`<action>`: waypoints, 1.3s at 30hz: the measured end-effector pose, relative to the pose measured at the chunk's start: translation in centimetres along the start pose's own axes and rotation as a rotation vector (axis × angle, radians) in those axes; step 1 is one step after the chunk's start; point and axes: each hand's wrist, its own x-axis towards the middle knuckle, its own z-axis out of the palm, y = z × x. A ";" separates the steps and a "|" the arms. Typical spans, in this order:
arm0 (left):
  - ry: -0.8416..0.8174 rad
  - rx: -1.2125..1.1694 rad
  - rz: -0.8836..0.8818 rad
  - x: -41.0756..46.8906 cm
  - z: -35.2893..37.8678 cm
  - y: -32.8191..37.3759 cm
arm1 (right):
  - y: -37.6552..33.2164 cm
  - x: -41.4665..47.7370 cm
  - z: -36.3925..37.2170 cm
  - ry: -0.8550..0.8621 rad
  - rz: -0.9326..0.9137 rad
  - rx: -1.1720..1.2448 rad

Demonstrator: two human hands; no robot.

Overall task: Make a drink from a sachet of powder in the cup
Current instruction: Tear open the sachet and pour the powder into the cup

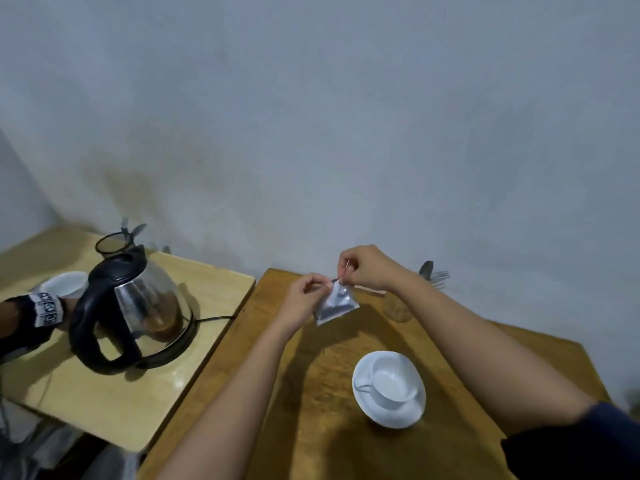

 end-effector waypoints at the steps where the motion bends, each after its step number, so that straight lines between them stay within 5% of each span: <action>1: 0.010 0.001 0.011 0.0 0.3 0.5 | -0.1 -0.2 -0.4 0.009 0.007 0.000; 18: 0.019 -0.027 0.016 -0.3 2.2 1.9 | -0.3 -2.0 -2.0 0.063 0.083 0.110; 31: 0.059 -0.171 -0.155 0.1 -0.3 1.5 | -1.4 -1.1 2.1 0.125 -0.194 -0.059; 39: 0.250 -0.277 -0.238 0.4 -2.5 -0.5 | -2.9 -1.1 4.5 0.024 -0.396 -0.172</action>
